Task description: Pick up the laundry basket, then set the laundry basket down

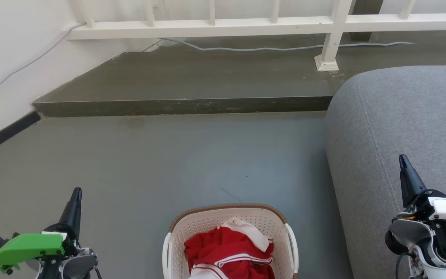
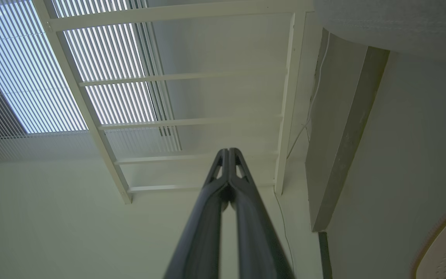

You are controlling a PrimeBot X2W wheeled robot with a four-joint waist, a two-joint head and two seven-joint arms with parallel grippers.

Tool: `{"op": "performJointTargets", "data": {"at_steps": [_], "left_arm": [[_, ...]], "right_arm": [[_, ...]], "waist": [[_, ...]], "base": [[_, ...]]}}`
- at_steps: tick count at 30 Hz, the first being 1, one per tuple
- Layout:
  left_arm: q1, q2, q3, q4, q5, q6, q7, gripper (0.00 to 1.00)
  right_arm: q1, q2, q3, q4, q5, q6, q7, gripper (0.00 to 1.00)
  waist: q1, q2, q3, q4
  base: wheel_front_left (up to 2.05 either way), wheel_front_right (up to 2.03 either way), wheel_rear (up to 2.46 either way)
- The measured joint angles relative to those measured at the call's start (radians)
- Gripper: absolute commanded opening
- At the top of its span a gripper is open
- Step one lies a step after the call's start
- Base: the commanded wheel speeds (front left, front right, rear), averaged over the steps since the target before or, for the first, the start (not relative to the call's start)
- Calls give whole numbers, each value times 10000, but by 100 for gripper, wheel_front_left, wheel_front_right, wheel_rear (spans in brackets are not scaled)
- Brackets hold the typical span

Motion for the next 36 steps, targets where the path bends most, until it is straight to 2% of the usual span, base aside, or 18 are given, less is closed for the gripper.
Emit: {"op": "performJointTargets", "data": {"at_steps": [29,30,36], "left_arm": [[0,0,0,0,0,0,0,0],[4,-6,0,17,0,2,0,100],[450,-209,-10,527,2,15,2,100]], "right_arm": [[0,0,0,0,0,-2,0,0],[3,6,2,15,2,-2,0,100],[528,259,61,537,2,-17,-2,100]], "waist": [[0,0,0,0],[0,0,0,0],[0,0,2,-1]], "base": [[0,0,0],[0,0,0],[0,0,0]]}}
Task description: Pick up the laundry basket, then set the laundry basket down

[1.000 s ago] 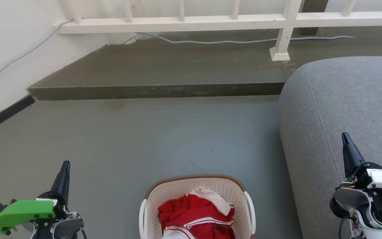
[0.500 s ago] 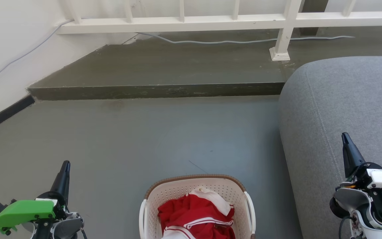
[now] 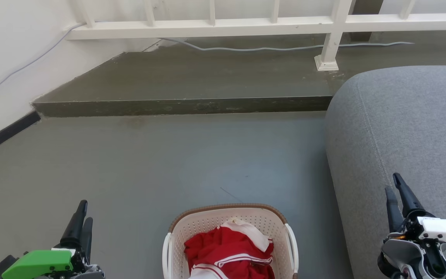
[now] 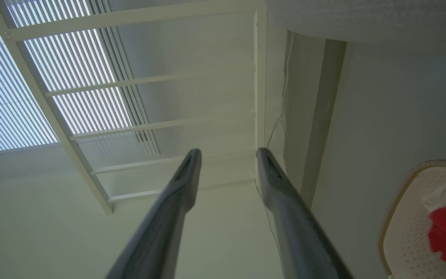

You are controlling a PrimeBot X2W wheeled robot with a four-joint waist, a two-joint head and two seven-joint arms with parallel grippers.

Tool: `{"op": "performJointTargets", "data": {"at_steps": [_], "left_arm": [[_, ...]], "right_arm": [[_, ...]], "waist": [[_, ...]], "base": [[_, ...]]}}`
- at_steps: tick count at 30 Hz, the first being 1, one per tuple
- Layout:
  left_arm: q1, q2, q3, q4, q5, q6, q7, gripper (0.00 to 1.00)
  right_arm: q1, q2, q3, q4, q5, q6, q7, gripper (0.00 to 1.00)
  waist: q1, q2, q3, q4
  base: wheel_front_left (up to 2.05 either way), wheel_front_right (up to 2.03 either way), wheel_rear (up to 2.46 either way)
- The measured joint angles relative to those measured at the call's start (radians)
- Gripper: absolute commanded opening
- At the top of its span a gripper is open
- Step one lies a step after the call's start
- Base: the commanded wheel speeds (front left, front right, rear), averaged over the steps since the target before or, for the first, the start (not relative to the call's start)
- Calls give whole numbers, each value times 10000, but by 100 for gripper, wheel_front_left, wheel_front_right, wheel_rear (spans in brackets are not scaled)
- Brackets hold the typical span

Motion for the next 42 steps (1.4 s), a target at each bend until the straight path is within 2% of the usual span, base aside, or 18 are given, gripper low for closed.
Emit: {"op": "performJointTargets", "data": {"at_steps": [13,22,32,42], "left_arm": [[-10,-15,-236,-163,159,0,-332,100],[-31,157,-596,-322,926,0,-744,100],[-84,495,-1080,-460,2163,-2,-1143,100],[-308,811,-1429,-474,4036,58,-1473,100]], "right_arm": [[-28,10,211,-290,-96,2,-280,100],[-52,-199,639,-568,-667,2,-621,100],[-250,-512,1300,-884,-1691,2,-1058,100],[-291,-894,2021,-932,-3156,2,-1417,100]], "waist": [[0,0,13,-1],[0,0,29,1],[0,0,58,5],[0,0,95,11]], "base": [[0,0,0],[0,0,0],[0,0,0],[0,0,0]]}}
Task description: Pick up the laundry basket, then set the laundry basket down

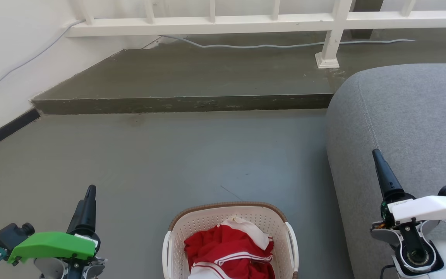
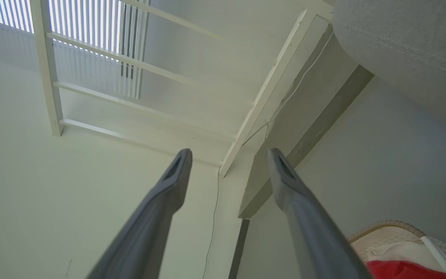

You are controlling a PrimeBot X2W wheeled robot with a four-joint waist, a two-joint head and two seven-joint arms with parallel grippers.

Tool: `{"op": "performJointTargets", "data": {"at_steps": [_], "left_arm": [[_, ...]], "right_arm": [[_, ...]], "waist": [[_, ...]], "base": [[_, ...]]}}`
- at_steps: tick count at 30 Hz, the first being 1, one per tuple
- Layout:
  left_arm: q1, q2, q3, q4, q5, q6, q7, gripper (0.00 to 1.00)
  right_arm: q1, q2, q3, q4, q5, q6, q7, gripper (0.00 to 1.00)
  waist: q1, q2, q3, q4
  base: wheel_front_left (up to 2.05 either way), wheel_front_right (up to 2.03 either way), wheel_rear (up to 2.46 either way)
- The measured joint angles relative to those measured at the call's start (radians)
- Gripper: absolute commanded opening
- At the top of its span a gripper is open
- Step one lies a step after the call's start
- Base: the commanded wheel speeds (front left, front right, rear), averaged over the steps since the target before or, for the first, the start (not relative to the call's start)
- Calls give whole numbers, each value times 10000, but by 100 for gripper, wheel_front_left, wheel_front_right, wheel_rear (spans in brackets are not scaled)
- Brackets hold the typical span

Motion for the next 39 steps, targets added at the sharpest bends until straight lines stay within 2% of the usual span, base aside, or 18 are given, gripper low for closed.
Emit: {"op": "performJointTargets", "data": {"at_steps": [8,26,39], "left_arm": [[-151,21,-274,-86,1402,209,-267,100],[-168,17,-790,-284,3896,456,-895,100],[-386,10,-1083,-332,5766,502,-1377,100]], "right_arm": [[-210,-345,430,119,-1544,-13,-293,100],[-437,-389,1083,109,-4163,-608,-851,100],[-596,-395,1540,75,-6061,-809,-1325,100]], "waist": [[0,0,5,4],[0,0,-8,11],[0,0,19,15]], "base": [[0,0,0],[0,0,0],[0,0,0]]}}
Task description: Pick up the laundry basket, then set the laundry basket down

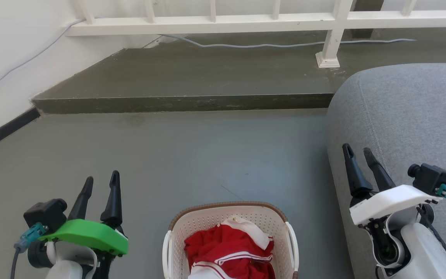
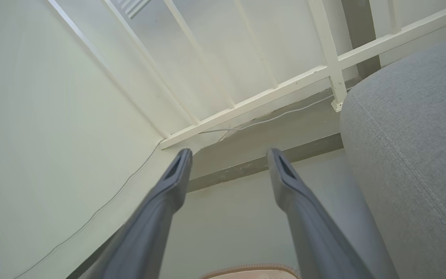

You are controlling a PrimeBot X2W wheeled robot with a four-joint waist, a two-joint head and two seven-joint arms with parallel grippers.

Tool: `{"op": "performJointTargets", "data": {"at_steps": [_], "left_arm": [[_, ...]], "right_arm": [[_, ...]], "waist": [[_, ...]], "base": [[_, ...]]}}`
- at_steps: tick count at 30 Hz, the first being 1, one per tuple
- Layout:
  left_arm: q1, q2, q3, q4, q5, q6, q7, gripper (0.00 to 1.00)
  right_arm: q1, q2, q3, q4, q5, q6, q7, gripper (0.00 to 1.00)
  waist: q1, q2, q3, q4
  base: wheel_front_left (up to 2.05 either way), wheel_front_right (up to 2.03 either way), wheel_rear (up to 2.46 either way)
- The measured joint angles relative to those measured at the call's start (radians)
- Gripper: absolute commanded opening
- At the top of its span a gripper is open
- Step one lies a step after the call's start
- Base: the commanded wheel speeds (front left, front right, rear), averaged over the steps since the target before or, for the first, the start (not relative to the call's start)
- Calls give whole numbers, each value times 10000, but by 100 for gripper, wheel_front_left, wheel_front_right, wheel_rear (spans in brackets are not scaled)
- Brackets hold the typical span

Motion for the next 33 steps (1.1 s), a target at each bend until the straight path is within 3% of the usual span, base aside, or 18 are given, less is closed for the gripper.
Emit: {"op": "performJointTargets", "data": {"at_steps": [4,22,33], "left_arm": [[-22,-4,-21,-31,499,0,-150,100],[-186,-12,-242,-82,2911,-4,-819,100],[-186,-65,-198,-61,3239,-61,-819,100]], "right_arm": [[-52,-10,77,-2,-510,-161,-165,100],[-291,-15,508,-12,-2865,-265,-773,100],[-384,56,447,67,-3173,-259,-840,100]], "waist": [[0,0,5,-1],[0,0,1,-23],[0,0,-3,-39]], "base": [[0,0,0],[0,0,0],[0,0,0]]}}
